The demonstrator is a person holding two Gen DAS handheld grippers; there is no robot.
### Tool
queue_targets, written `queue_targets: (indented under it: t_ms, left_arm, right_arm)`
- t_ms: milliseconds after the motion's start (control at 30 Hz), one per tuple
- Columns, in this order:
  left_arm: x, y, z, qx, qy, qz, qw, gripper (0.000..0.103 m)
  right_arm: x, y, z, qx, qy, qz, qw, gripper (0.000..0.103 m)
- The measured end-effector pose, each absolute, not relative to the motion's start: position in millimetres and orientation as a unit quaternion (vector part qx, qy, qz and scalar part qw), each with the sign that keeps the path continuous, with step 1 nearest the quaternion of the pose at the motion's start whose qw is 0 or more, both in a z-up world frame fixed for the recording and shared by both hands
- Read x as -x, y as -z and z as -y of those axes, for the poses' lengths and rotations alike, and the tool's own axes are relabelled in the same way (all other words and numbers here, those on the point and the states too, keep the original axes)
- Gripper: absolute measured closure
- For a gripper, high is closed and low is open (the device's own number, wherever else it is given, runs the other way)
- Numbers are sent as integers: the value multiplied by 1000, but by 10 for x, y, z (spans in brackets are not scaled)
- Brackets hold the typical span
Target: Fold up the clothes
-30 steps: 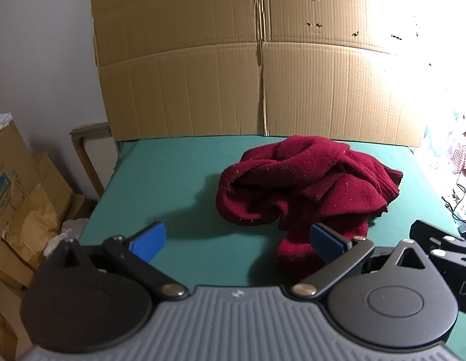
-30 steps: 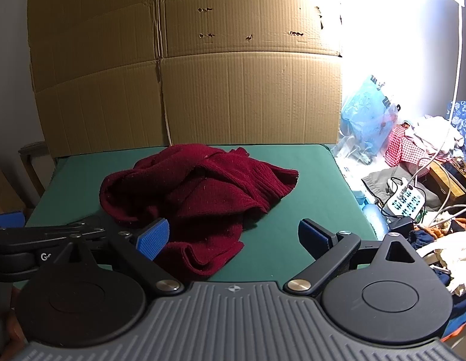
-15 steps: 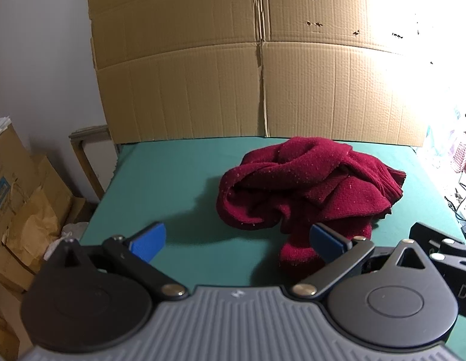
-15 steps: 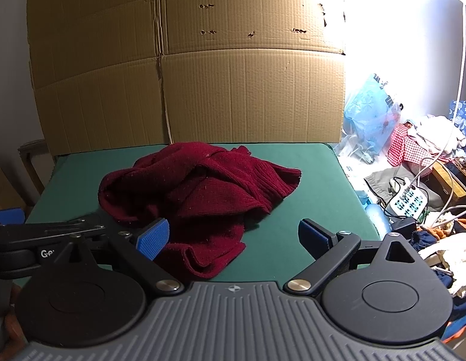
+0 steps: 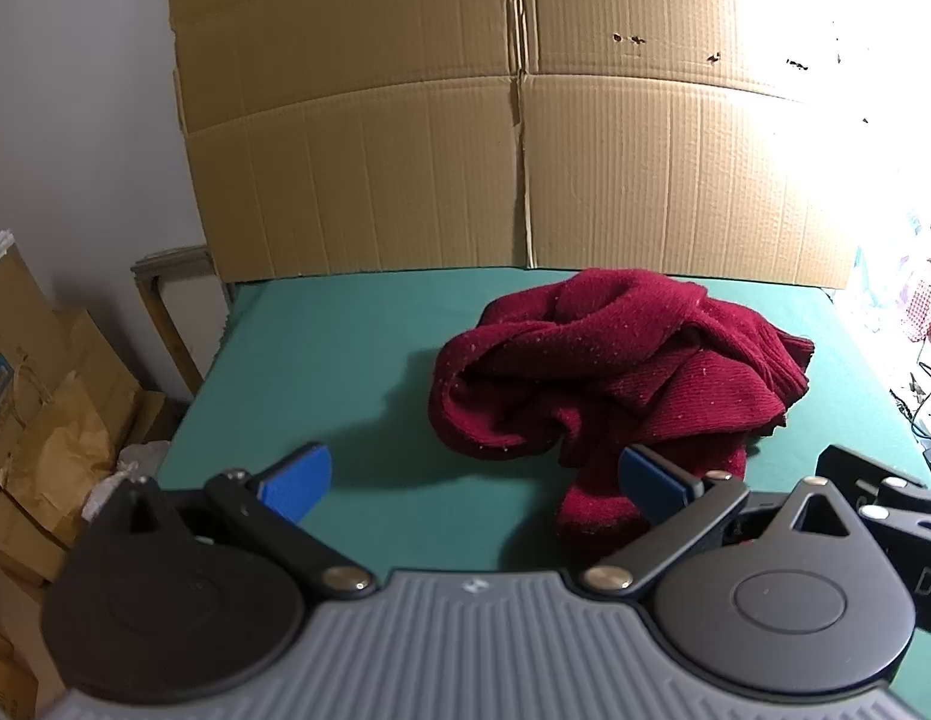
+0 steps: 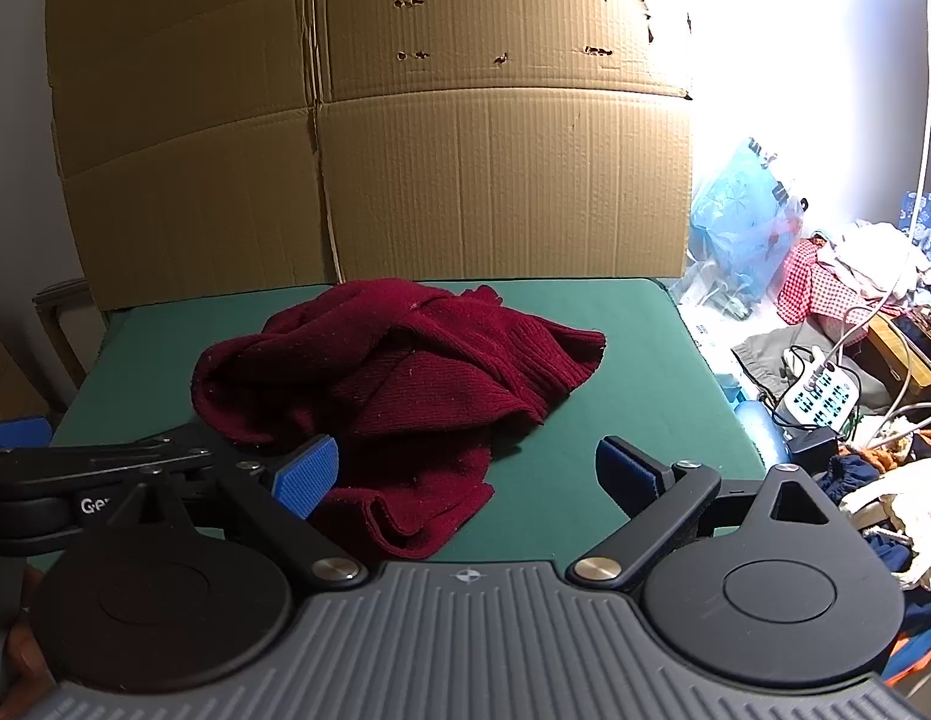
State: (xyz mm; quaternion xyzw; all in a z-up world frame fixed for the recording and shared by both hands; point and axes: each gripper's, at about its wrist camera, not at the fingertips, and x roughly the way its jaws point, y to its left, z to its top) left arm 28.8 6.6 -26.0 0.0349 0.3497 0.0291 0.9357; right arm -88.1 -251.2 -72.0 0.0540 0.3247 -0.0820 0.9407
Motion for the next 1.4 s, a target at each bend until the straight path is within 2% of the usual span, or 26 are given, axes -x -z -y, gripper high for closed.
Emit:
queue_targets:
  t_ms: [1400]
  left_arm:
    - [-251,334,120,-30,-20,-365,930,1]
  right_arm:
    - [903,751,2702,-61,78,-329,939,8]
